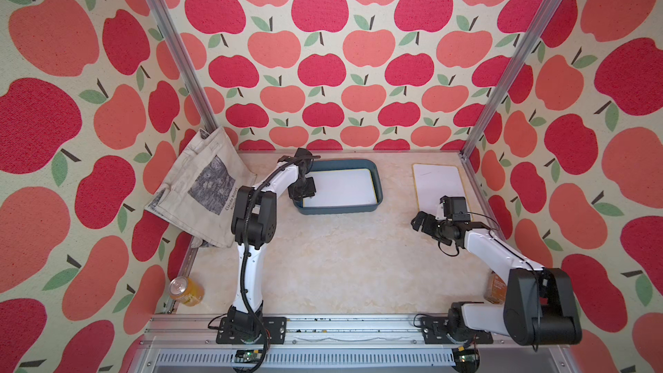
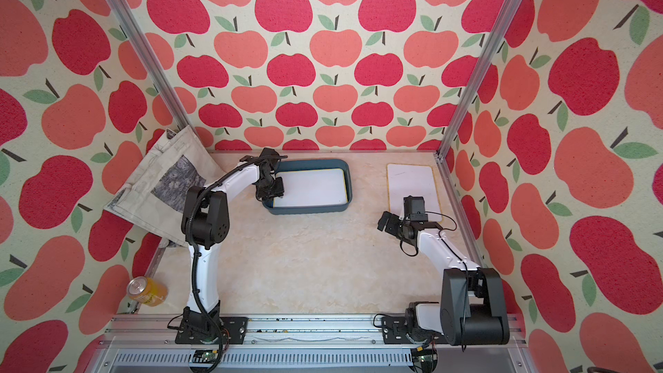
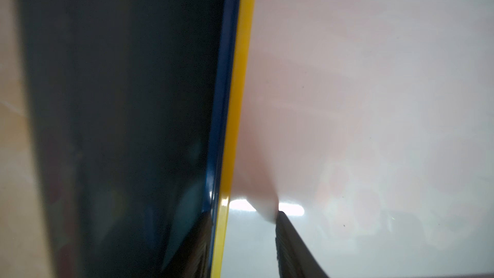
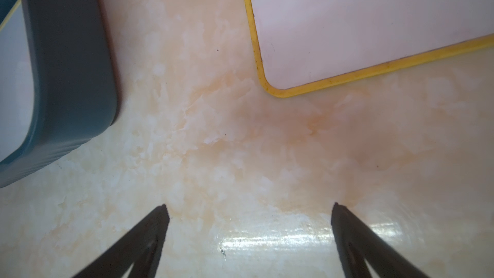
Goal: Put the whiteboard into the storage box
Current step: Place the whiteboard in the storage box, then move the whiteboard to the center of the board.
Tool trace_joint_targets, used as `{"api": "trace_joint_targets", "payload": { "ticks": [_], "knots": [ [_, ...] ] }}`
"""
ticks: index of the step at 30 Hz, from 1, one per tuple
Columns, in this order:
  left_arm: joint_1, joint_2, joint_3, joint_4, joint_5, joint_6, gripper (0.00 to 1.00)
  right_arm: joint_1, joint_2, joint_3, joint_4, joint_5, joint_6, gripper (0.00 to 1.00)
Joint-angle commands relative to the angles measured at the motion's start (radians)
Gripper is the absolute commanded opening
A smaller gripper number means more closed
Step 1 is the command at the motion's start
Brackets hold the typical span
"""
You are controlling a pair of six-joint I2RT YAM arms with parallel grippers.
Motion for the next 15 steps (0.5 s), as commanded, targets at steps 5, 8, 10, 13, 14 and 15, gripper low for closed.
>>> {"api": "trace_joint_targets", "payload": {
  "ticks": [5, 8, 10, 13, 14, 15],
  "knots": [
    [-0.004, -0.035, 0.047, -0.099, -0.105, 0.036, 0.43, -0.008, 0.04, 0.077, -0.023, 0.029, -0.044, 0.99],
    [-0.009, -0.056, 0.036, -0.098, -0.123, 0.048, 0.43, -0.007, 0.064, 0.093, -0.017, 0.046, -0.054, 0.99],
    [-0.009, -0.062, 0.039, -0.103, -0.123, 0.053, 0.43, -0.008, 0.08, 0.102, -0.017, 0.05, -0.058, 0.99],
    [-0.013, -0.077, 0.036, -0.109, -0.128, 0.065, 0.43, -0.007, 0.105, 0.11, -0.01, 0.059, -0.062, 0.99],
    [-0.018, -0.087, 0.035, -0.109, -0.13, 0.072, 0.43, -0.006, 0.113, 0.112, -0.006, 0.063, -0.063, 0.99],
    [-0.02, -0.102, 0.031, -0.106, -0.131, 0.078, 0.43, -0.007, 0.12, 0.112, -0.003, 0.068, -0.065, 0.99]
  ]
}}
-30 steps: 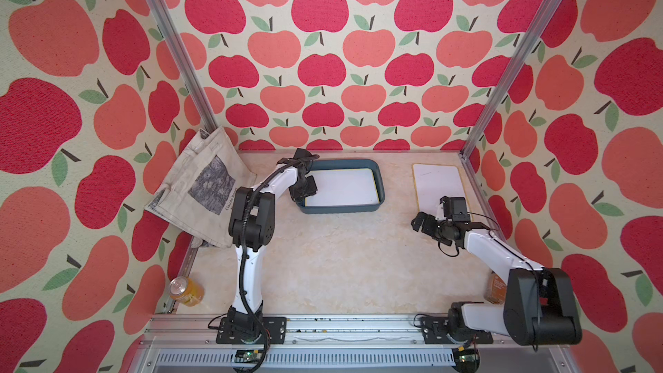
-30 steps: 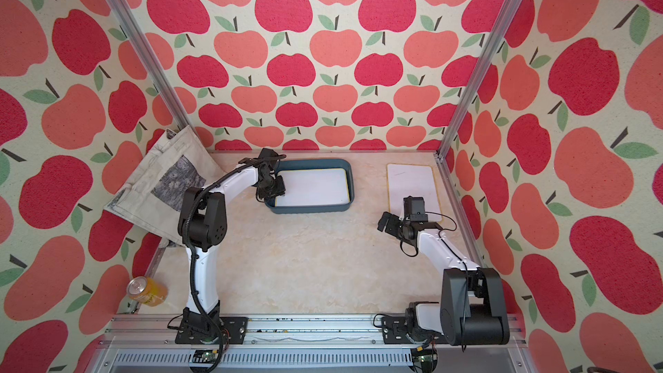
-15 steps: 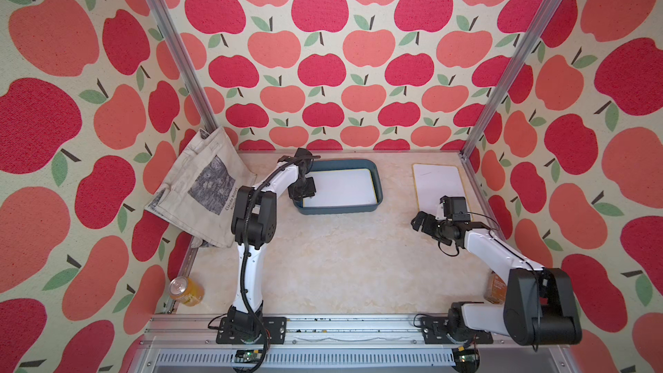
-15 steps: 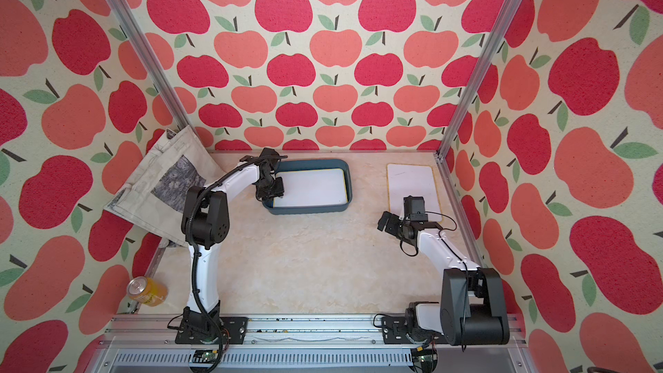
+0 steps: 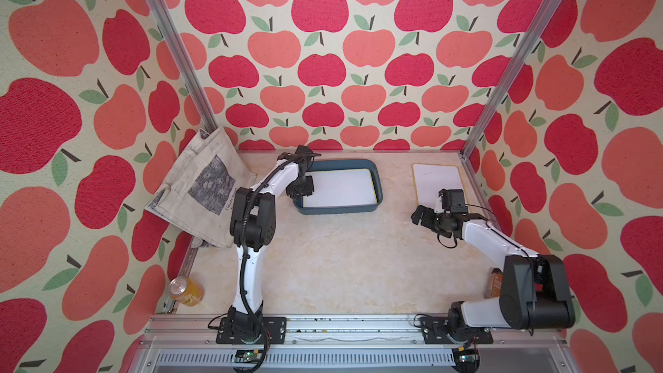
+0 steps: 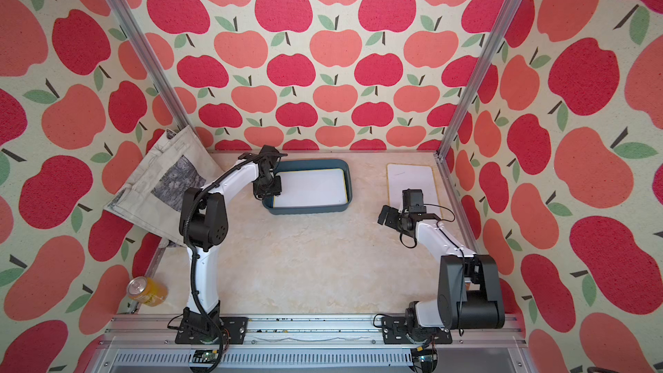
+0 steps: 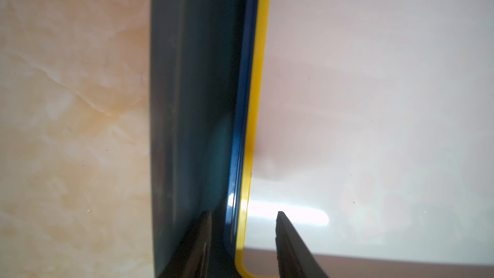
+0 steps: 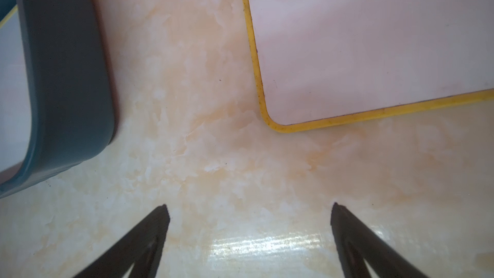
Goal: Put the whiteboard into the storage box
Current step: Move the whiteboard to the center of the board.
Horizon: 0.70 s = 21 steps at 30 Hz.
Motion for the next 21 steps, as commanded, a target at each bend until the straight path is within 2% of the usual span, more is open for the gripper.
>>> {"api": "trace_joint_targets", "payload": {
  "ticks": [1, 5, 11, 21],
  "knots": [
    [-0.009, -0.075, 0.003, -0.033, -0.037, 0.037, 0.43, -0.007, 0.025, 0.032, -0.001, 0.03, -0.026, 0.99],
    [-0.017, -0.175, -0.058, 0.01, 0.015, 0.04, 0.43, -0.007, 0.06, 0.052, 0.014, 0.041, -0.043, 0.98],
    [-0.014, -0.389, -0.268, 0.135, 0.137, 0.009, 0.43, -0.006, 0.125, 0.08, 0.057, 0.026, -0.048, 0.98],
    [0.013, -0.659, -0.566, 0.178, 0.153, 0.0, 0.43, 0.015, 0.265, 0.16, 0.092, 0.005, -0.028, 0.97]
  ]
}}
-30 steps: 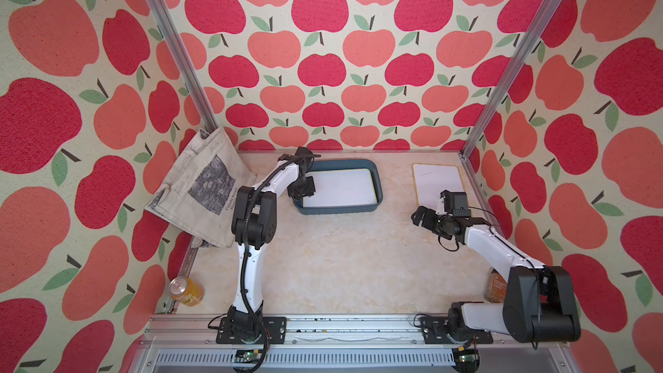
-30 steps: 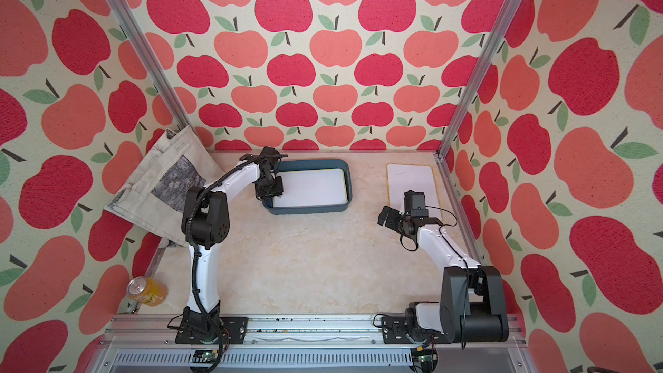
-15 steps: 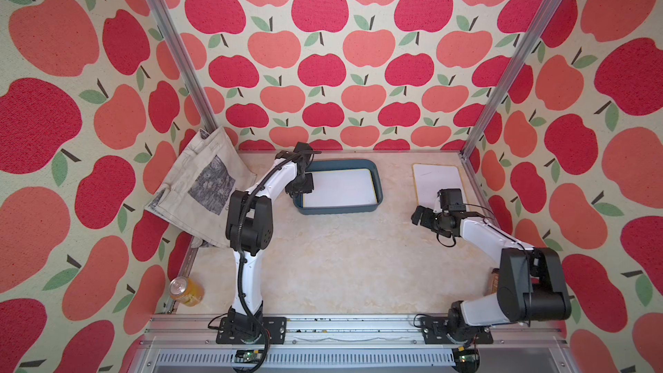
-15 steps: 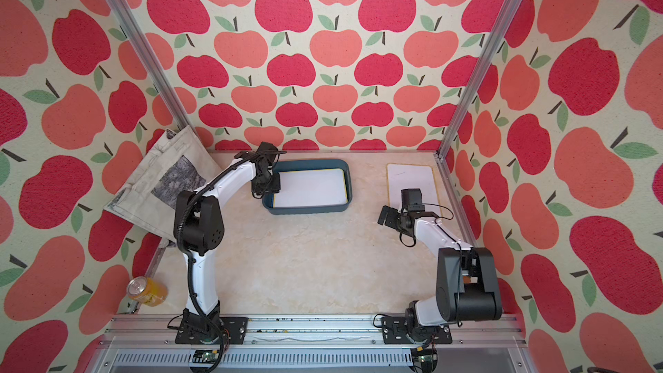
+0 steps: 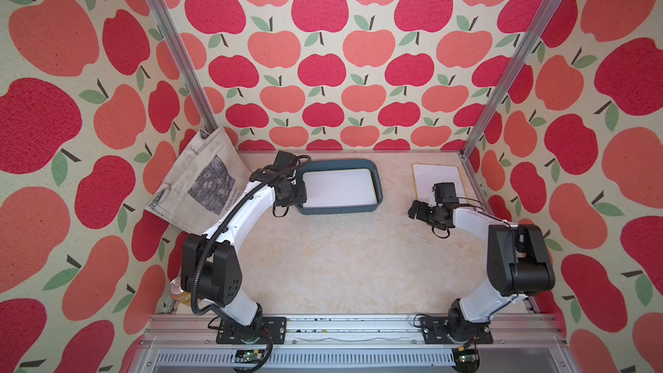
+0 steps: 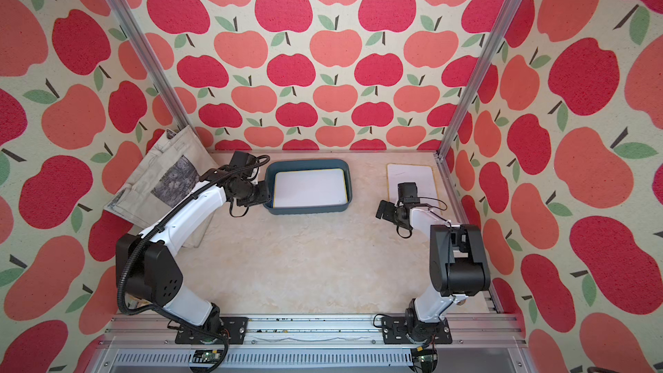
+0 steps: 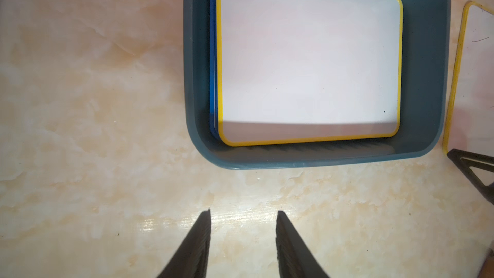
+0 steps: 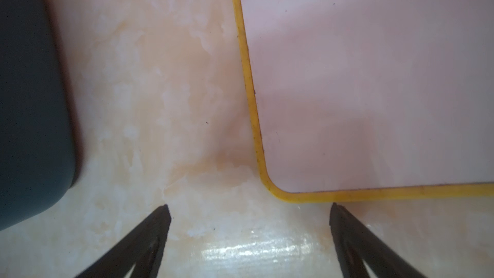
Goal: Put the whiteboard into the storage box
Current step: Move the whiteboard to the center of the board.
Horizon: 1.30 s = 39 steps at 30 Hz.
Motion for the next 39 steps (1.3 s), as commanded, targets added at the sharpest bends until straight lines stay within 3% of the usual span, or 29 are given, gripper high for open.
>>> {"api": "trace_joint_targets", "payload": {
  "ticks": [1, 6, 12, 26, 39],
  "knots": [
    [0.025, -0.071, -0.088, 0.035, 0.021, -0.025, 0.43, 0.021, 0.03, 0.038, 0.014, -0.007, 0.004, 0.97],
    [0.056, -0.127, -0.196, 0.1, 0.067, -0.066, 0.43, 0.055, 0.033, 0.049, 0.006, 0.034, 0.008, 0.97],
    [0.062, -0.11, -0.193, 0.087, 0.073, -0.063, 0.43, 0.065, -0.037, 0.059, -0.023, 0.08, -0.015, 0.97],
    [0.072, -0.093, -0.191, 0.107, 0.102, -0.084, 0.43, 0.065, 0.156, 0.159, -0.001, 0.095, -0.056, 0.97],
    [0.078, -0.123, -0.217, 0.094, 0.099, -0.086, 0.43, 0.1, 0.112, 0.056, -0.035, 0.042, 0.002, 0.97]
  ]
}}
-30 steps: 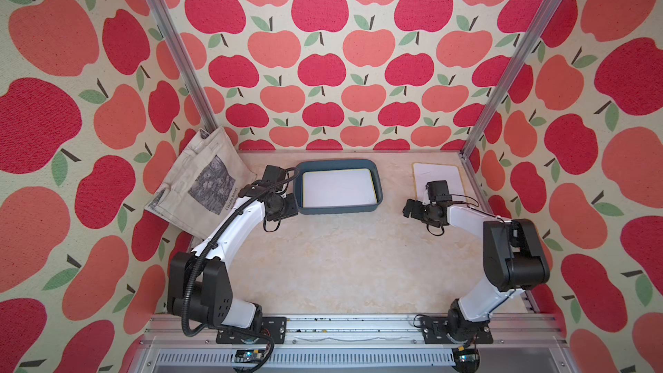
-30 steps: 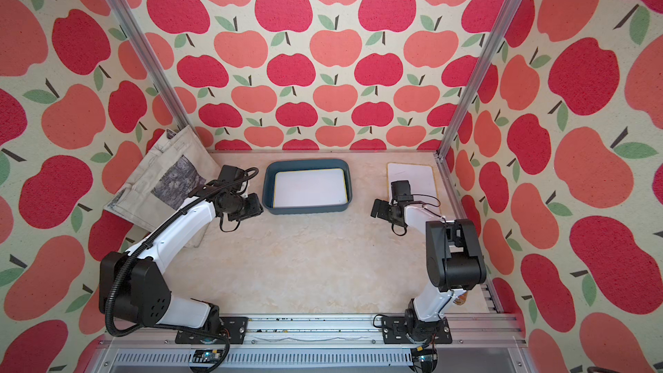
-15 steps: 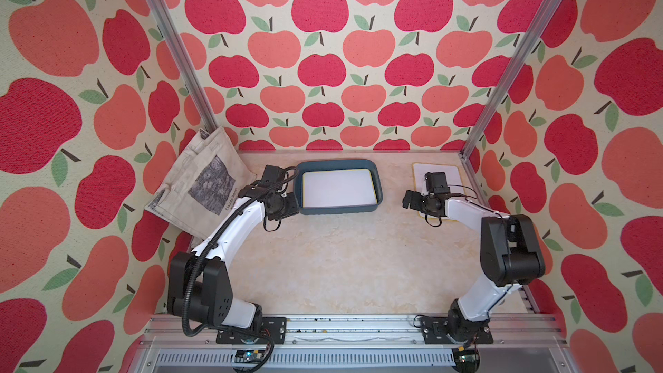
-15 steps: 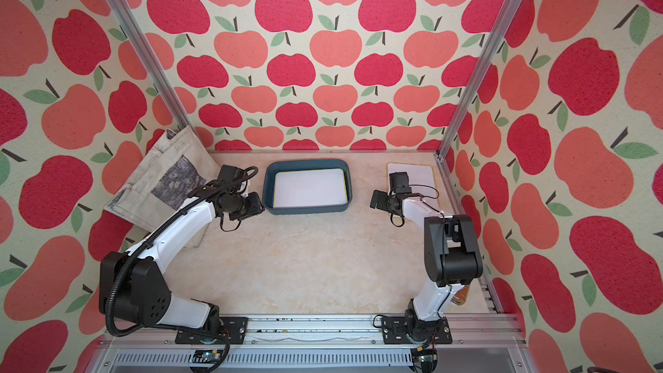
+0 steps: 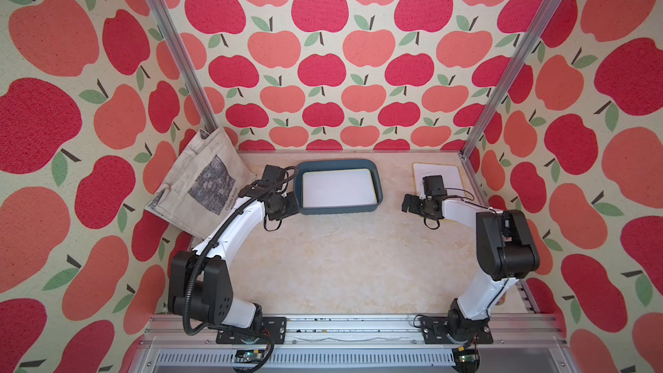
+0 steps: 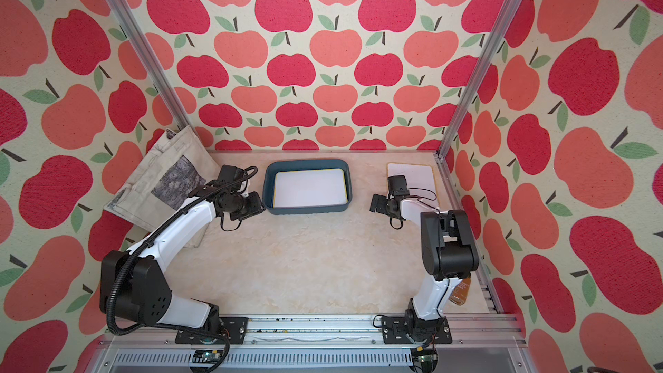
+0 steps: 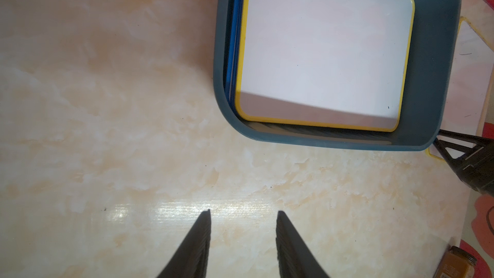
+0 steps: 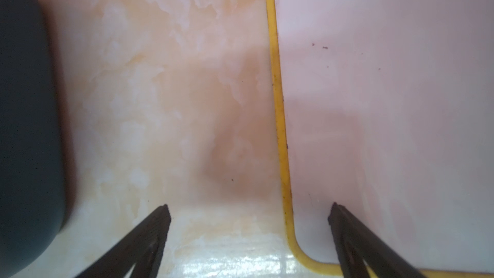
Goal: Put the whiteboard into the storage box
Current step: Move the whiteboard to the center of the board.
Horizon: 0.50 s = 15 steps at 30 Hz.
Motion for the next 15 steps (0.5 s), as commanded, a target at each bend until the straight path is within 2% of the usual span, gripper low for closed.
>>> {"api": "trace_joint_targets", "payload": {
  "ticks": [1, 9, 15],
  "knots": [
    [0.011, -0.02, -0.024, -0.005, 0.004, -0.008, 0.43, 0.034, -0.007, -0.054, -0.077, -0.049, 0.039, 0.97],
    [0.032, -0.076, -0.08, 0.002, 0.031, -0.015, 0.43, 0.076, -0.059, -0.124, -0.081, -0.154, 0.093, 0.97],
    [0.058, -0.14, -0.127, 0.001, 0.048, -0.018, 0.43, 0.095, -0.071, -0.131, -0.111, -0.167, 0.087, 0.97]
  ]
}}
